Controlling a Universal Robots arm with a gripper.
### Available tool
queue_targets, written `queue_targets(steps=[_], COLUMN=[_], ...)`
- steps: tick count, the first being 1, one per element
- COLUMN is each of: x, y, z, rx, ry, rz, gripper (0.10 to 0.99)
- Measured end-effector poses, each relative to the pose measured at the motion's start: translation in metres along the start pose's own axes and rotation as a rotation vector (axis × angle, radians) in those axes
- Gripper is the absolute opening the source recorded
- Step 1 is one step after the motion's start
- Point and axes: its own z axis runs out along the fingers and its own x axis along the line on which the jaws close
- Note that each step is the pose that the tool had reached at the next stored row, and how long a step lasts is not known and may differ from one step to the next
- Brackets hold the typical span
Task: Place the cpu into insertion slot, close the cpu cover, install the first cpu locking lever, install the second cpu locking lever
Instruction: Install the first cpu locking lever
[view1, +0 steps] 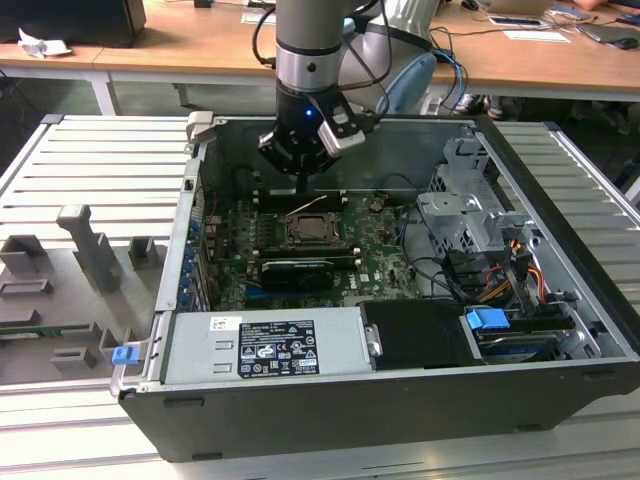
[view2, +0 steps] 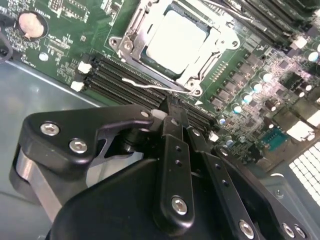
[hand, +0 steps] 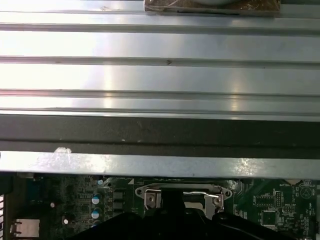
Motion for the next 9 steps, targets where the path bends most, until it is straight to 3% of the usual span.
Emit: queue_targets(steps=[3,7,9], x=[0.0000,-0.0012,-0.0029], y=[-0.0001,-0.0010,-0.0028], z=[0.0003,0.0029,0.0087], rx=[-0.023,-0.040,-0.046], ry=[-0.0017,-0.0023,-0.0023], rz=[-0.005,-0.005,-0.005], gripper=[0.106,0.106,0.106])
